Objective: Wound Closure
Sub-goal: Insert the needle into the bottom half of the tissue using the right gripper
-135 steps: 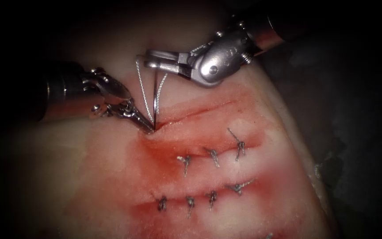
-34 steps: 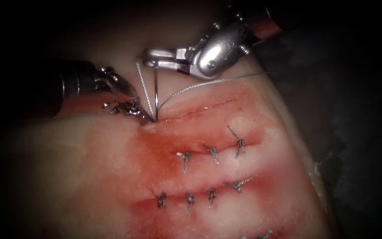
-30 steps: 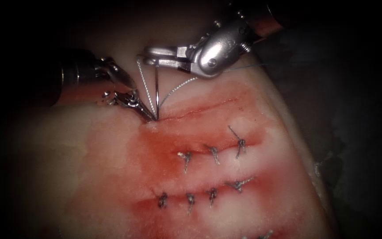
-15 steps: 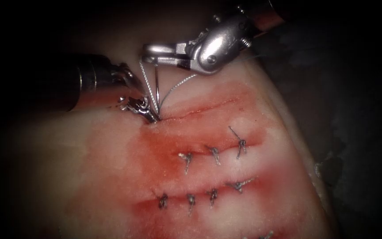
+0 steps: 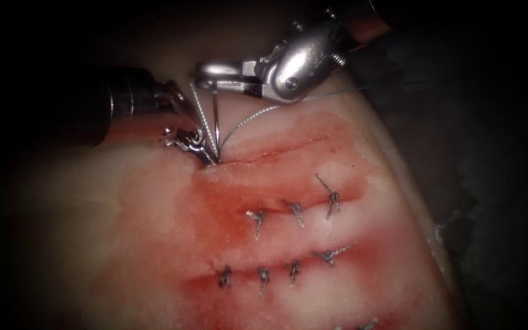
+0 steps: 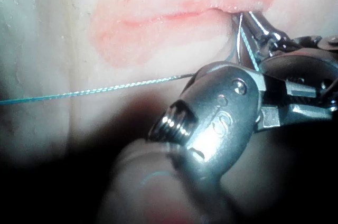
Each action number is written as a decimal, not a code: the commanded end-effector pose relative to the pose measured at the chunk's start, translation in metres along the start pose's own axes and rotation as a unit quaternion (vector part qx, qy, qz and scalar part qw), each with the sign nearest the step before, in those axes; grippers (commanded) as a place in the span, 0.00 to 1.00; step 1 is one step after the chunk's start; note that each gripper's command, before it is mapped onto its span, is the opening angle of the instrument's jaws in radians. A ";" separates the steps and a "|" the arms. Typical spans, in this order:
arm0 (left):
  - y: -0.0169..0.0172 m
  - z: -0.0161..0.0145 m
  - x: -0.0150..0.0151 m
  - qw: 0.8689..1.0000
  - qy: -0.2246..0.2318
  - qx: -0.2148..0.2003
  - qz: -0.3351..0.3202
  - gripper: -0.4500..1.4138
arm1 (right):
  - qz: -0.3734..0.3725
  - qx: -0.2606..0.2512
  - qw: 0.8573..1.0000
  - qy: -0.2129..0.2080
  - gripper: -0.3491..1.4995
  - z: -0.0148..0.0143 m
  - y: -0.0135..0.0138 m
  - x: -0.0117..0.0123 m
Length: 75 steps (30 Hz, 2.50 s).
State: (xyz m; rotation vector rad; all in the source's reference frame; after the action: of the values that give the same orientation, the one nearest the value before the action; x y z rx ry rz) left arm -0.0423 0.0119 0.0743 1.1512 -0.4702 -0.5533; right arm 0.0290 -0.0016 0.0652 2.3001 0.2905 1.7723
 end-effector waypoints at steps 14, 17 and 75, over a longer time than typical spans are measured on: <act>0.0003 -0.0003 -0.0002 1.000 0.001 0.000 -0.001 0.00 | 0.030 0.021 0.999 -0.021 0.00 0.0010 0.0005 0.0006; 0.0003 -0.0003 -0.0001 1.000 -0.001 0.001 0.000 0.00 | 0.030 0.020 0.999 -0.022 0.00 0.0011 0.0005 0.0006; 0.0003 -0.0004 0.0002 1.000 0.002 0.002 -0.003 0.00 | 0.026 0.017 1.000 0.003 0.00 0.0012 0.0006 0.0003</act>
State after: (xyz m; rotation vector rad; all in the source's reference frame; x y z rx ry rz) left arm -0.0412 0.0114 0.0740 1.1603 -0.4620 -0.5575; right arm 0.0294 -0.0022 0.0650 2.3442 0.2639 1.8177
